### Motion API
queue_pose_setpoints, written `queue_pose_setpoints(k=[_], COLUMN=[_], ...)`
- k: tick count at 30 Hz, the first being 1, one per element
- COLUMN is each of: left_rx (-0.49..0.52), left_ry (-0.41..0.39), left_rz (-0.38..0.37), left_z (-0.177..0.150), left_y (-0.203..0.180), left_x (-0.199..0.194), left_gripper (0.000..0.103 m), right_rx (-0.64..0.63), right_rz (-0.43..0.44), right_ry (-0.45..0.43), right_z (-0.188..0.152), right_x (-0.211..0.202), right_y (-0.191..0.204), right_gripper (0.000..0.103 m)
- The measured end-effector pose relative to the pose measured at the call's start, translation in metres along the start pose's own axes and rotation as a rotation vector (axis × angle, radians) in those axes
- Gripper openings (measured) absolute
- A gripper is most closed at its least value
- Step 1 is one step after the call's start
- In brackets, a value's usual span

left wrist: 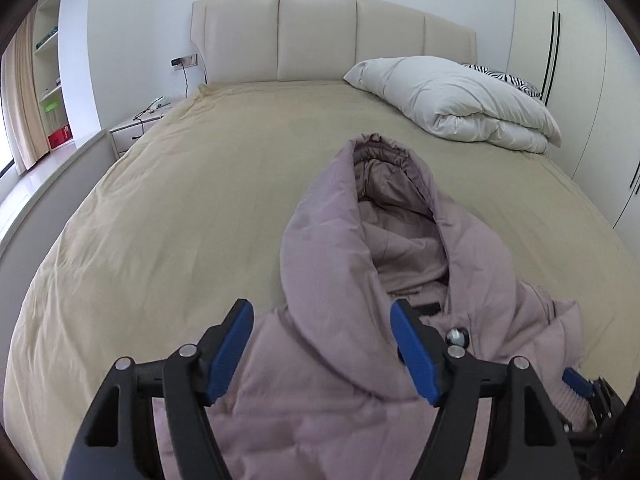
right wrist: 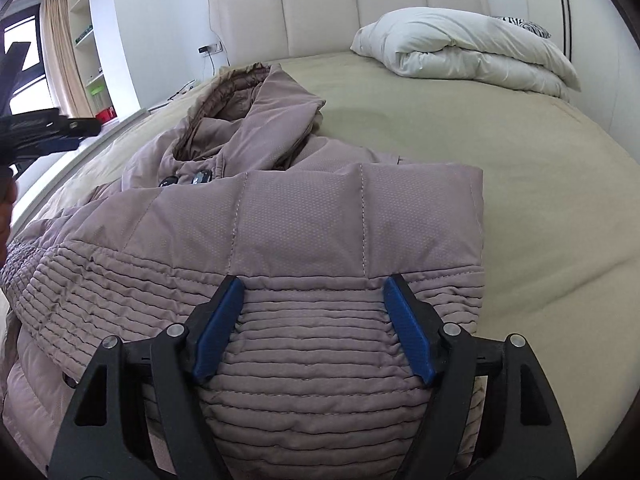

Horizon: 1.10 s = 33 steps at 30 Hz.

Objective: Fold large clothes

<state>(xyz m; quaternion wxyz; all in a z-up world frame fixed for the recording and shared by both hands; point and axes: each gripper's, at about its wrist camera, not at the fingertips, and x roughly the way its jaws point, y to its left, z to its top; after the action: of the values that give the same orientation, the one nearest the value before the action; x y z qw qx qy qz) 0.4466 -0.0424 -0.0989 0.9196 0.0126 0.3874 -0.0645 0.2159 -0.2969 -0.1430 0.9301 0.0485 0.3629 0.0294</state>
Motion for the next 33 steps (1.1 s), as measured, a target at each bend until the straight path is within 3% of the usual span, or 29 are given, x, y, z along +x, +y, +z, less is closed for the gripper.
queue_pose_setpoints(k=[3, 5, 8, 10, 13, 17, 22, 26, 29, 33], left_rx=[0.009, 0.043, 0.091, 0.077, -0.008, -0.008, -0.024, 0.006, 0.011, 0.014], left_ry=[0.025, 0.040, 0.047, 0.093, 0.143, 0.092, -0.001, -0.102, -0.164, -0.213], left_rz=[0.037, 0.104, 0.193, 0.201, 0.140, 0.121, 0.077, 0.044, 0.012, -0.013], left_z=[0.031, 0.047, 0.061, 0.064, 0.066, 0.060, 0.051, 0.035, 0.016, -0.004], left_y=[-0.019, -0.034, -0.050, -0.048, -0.031, -0.026, -0.017, -0.016, -0.015, -0.011], left_x=[0.038, 0.063, 0.100, 0.125, 0.142, 0.124, 0.081, 0.035, 0.003, -0.024], left_gripper=[0.072, 0.072, 0.072, 0.071, 0.037, 0.015, 0.010, 0.010, 0.010, 0.010], right_rx=[0.010, 0.015, 0.022, 0.025, 0.030, 0.031, 0.033, 0.121, 0.137, 0.031], right_rz=[0.014, 0.022, 0.034, 0.039, 0.047, 0.047, 0.056, 0.142, 0.180, 0.175], right_ry=[-0.015, -0.022, -0.032, -0.037, -0.041, -0.040, -0.049, -0.157, -0.192, -0.125], right_z=[-0.003, -0.005, -0.006, -0.007, -0.007, -0.006, -0.006, 0.000, 0.029, 0.095], right_x=[-0.007, -0.007, -0.007, -0.007, -0.006, -0.005, -0.006, -0.034, -0.048, -0.020], right_y=[-0.003, -0.004, -0.006, -0.006, -0.007, -0.008, -0.008, -0.016, -0.006, 0.032], right_gripper=[0.073, 0.073, 0.074, 0.074, 0.074, 0.074, 0.075, 0.075, 0.076, 0.076])
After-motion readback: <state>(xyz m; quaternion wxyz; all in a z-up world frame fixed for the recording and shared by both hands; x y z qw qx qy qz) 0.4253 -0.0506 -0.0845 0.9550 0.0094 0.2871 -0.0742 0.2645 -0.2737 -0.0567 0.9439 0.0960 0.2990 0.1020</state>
